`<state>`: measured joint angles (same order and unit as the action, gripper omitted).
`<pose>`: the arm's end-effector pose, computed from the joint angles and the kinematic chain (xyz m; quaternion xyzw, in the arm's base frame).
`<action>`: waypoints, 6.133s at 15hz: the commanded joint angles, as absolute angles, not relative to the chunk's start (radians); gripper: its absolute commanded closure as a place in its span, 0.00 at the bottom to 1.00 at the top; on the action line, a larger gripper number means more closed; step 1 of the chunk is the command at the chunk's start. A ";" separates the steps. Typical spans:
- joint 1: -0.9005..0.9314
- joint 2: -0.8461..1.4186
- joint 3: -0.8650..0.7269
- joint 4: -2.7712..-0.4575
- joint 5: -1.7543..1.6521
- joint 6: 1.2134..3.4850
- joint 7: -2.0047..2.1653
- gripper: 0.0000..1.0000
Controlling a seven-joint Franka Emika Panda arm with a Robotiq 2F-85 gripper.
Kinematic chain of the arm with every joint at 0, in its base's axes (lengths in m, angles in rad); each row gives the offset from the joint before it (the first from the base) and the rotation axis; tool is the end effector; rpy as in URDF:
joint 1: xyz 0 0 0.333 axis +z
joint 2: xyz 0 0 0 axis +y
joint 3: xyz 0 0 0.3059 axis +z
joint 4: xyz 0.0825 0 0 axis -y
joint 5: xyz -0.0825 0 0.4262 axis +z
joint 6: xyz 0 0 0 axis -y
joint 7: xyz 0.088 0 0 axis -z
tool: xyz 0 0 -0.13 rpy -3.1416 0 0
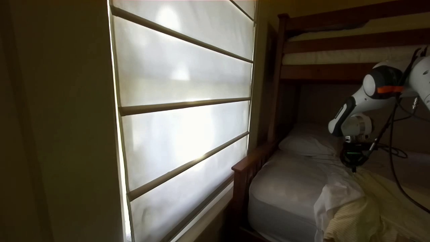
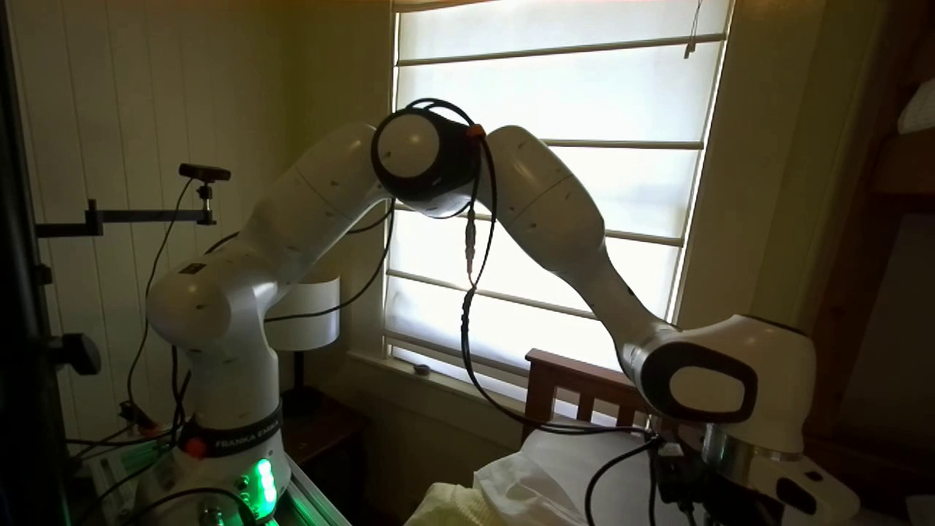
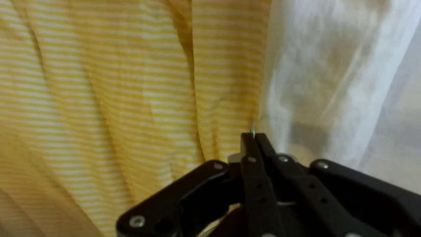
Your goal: Move the coat hanger to the top end of the bed
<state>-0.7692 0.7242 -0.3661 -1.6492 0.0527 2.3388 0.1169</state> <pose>0.3177 -0.6364 0.1541 0.8205 -0.5628 -0.0436 0.0907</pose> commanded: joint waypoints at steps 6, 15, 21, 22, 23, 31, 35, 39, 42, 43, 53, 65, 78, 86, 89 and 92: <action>-0.771 0.560 -0.224 -1.653 0.160 2.281 -0.051 0.99; -0.612 0.548 -0.241 -1.638 0.226 2.121 0.146 0.97; -0.615 0.554 -0.239 -1.634 0.246 2.119 0.158 0.99; -0.608 0.557 -0.231 -1.630 0.261 2.126 0.165 0.99; -0.600 0.557 -0.222 -1.627 0.281 2.133 0.170 0.99; -0.454 0.561 -0.234 -1.601 0.294 2.106 0.292 0.99; -0.421 0.550 -0.232 -1.621 0.300 2.092 0.294 0.99; -0.417 0.535 -0.218 -1.637 0.306 2.084 0.235 0.65; -0.421 0.514 -0.232 -1.661 0.285 2.130 0.174 0.45; -0.416 0.515 -0.252 -1.666 0.253 2.152 0.171 0.38; -0.547 0.657 -0.242 -1.591 0.174 2.135 -0.200 0.00; -0.625 0.671 -0.169 -1.639 0.105 2.187 -0.643 0.00; -0.666 0.708 -0.159 -1.644 0.065 2.225 -1.028 0.00; -0.736 0.692 -0.060 -1.704 0.077 2.378 -1.435 0.00; -0.745 0.685 -0.042 -1.742 0.062 2.408 -1.588 0.00; -0.747 0.690 -0.045 -1.768 0.044 2.419 -1.739 0.00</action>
<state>-0.7287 0.7050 -0.0599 -1.7195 0.0715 2.3879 -1.6051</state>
